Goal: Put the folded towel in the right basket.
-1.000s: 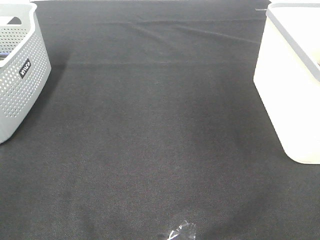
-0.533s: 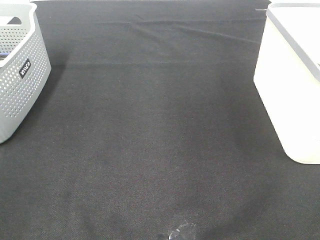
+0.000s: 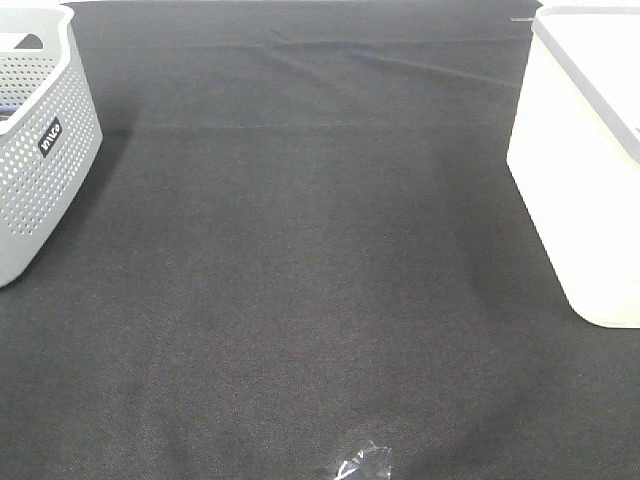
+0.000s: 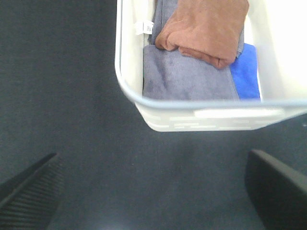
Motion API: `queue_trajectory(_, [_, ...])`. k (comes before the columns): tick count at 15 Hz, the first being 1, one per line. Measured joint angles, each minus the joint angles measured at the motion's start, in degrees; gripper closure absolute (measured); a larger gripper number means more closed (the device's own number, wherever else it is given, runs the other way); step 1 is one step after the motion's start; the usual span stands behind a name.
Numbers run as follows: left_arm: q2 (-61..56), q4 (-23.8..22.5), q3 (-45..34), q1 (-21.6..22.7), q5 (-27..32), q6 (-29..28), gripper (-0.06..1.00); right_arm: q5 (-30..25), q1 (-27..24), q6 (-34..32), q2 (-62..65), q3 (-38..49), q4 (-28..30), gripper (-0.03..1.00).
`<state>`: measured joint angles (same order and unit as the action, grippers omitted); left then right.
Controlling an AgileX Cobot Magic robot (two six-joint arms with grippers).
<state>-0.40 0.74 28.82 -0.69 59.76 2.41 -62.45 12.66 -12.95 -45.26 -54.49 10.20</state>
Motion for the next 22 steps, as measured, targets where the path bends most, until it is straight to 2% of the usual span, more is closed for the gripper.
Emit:
queue_trajectory(4, [0.0, 0.0, 0.0, 0.0, 0.0, 0.0, -0.04, 1.3, 0.1, 0.8, 23.5, 14.8, -2.7, -0.01])
queue_trajectory(9, [0.0, 0.0, 0.0, 0.0, 0.0, 0.0, -0.04, 1.3, 0.1, 4.2, 44.7, 24.4, -3.5, -0.01])
queue_trajectory(15, [0.0, -0.1, 0.0, 0.0, 0.0, 0.0, -0.04, 0.9, 0.1, 8.5, 45.4, 25.4, -6.6, -0.01])
queue_trajectory(20, [0.0, -0.1, 0.0, 0.0, 0.0, 0.0, -0.04, 0.9, -0.3, 8.7, 45.4, 25.4, -6.9, -0.01])
queue_trajectory(22, [0.0, -0.1, 0.0, 0.0, 0.0, 0.0, -0.04, 0.9, -6.3, 8.8, 45.4, 25.4, -7.0, -0.01])
